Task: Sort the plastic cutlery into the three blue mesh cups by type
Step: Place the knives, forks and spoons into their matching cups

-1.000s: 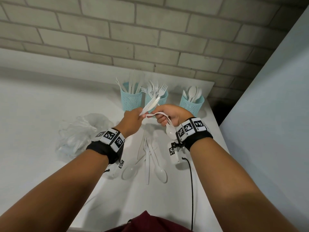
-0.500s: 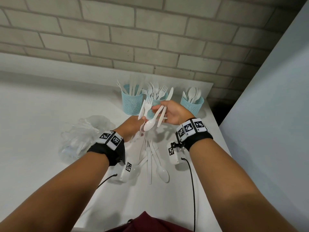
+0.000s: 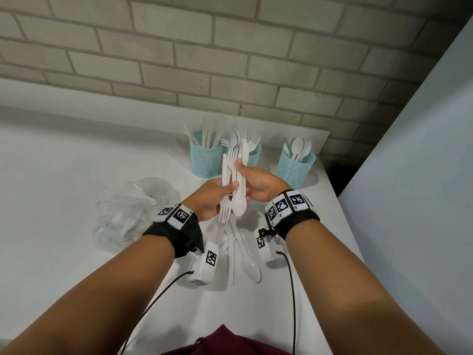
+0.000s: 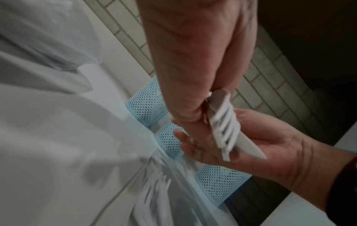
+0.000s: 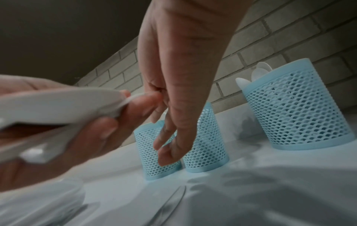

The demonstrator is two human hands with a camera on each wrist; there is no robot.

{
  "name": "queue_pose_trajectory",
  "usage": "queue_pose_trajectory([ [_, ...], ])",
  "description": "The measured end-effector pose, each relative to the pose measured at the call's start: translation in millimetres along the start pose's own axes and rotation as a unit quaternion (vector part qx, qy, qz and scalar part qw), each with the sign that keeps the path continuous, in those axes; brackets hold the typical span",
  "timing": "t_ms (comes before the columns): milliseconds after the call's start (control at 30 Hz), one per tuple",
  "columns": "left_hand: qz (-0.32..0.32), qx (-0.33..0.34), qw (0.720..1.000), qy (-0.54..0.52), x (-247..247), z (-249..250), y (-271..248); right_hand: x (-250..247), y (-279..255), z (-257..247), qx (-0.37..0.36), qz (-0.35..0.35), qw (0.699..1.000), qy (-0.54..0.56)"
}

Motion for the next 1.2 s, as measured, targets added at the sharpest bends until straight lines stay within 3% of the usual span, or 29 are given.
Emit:
queue_pose_trajectory([
  [433,0.053,-0.007,0.998,-0.017,-7.1,-5.1,3.8,9.2,6.3,-1.3,-0.032,0.011,0.999,0.017],
  [533,0.049,-0.009,0.999,-0.014,-9.8,-4.5,3.2,-1.0,1.5,-14.8,-0.072,0.069,0.995,0.028],
  [633,0.045,-0.007,0.999,-0.013,-17.2,-5.3,1.2,-25.2,2.2,-29.4,-0.148,0.148,0.97,0.122],
  [700,0.032,-0.006,0.999,-0.001,-20.4,-5.2,-0.1,-39.7,0.2,-38.0,-0.19,0.175,0.951,0.17],
  [767,0.004,-0.008,1.0,0.011,-18.4,-3.9,-2.4,-46.3,-3.6,-43.3,-0.189,0.181,0.954,0.148],
  [933,-0.018,-0.01,1.0,-0.009,-13.8,-0.4,-8.2,-42.1,-3.1,-39.5,-0.122,0.115,0.983,0.073],
  [1067,-0.035,-0.034,0.996,-0.069,-11.3,-4.0,-10.4,-21.5,-4.8,-28.7,-0.075,0.001,0.99,0.116],
  [1200,-0.075,-0.043,0.993,-0.083,-3.5,-4.8,-13.5,-8.9,-9.2,-23.6,-0.061,-0.062,0.984,0.156],
])
Point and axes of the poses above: each hand's wrist, its own y-axis towards the middle knuckle, its own x-axis out of the palm, z = x × y, the point moved 8 cm from there along y, towards the middle knuckle, and after that the axes turned 4 degrees about x, right-handed, at the moved point
